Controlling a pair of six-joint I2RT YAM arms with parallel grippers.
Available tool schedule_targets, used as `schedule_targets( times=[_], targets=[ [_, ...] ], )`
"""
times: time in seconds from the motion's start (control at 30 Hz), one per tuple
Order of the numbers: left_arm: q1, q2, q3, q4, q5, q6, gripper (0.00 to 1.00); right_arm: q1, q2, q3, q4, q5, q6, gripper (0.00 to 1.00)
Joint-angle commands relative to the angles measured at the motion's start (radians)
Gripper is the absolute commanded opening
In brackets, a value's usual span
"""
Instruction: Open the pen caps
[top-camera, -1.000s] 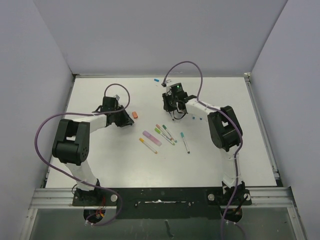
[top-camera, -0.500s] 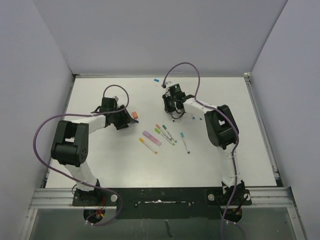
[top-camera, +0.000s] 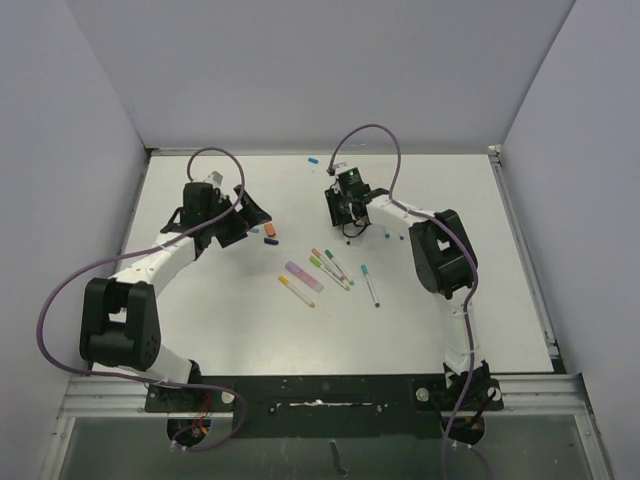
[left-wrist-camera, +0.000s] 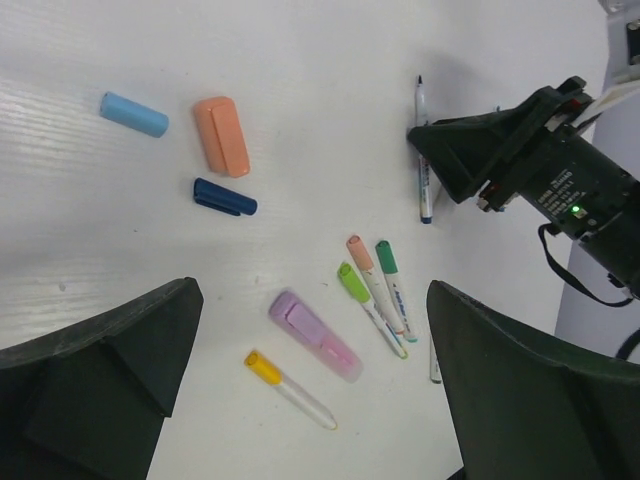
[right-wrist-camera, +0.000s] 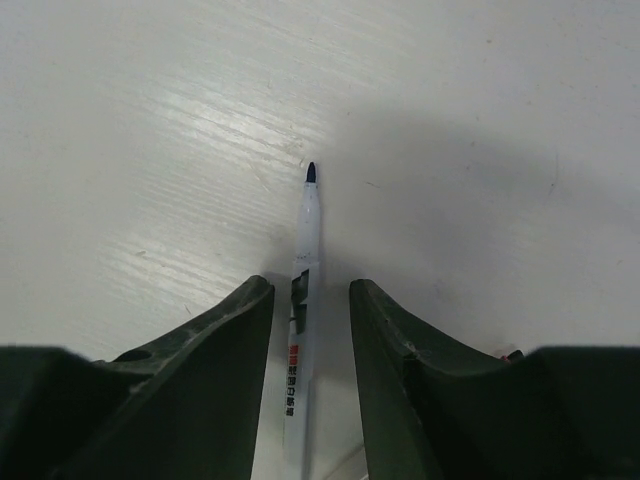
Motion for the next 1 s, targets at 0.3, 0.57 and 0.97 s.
schedule_targets(
  times=[0.3,0.57,0.97],
  targets=[
    [0.031,-0.084,-0.025,0.173,0.111,-0.092,0.98,0.013,-0.301,-0.202,0.179,0.024,-0.058,0.56],
    [0.03,-0.051,-0.023,0.191,0.112,-0.111,0.98,0.052,-0.489,-0.331,-0.025,0.075,-0.064,0.59],
    [0.01,-0.014,0.006,0.219,0.15,-0.105,0.98,0.127,-0.591,-0.554,-0.123,0.151,0.024,0.59]
  ],
)
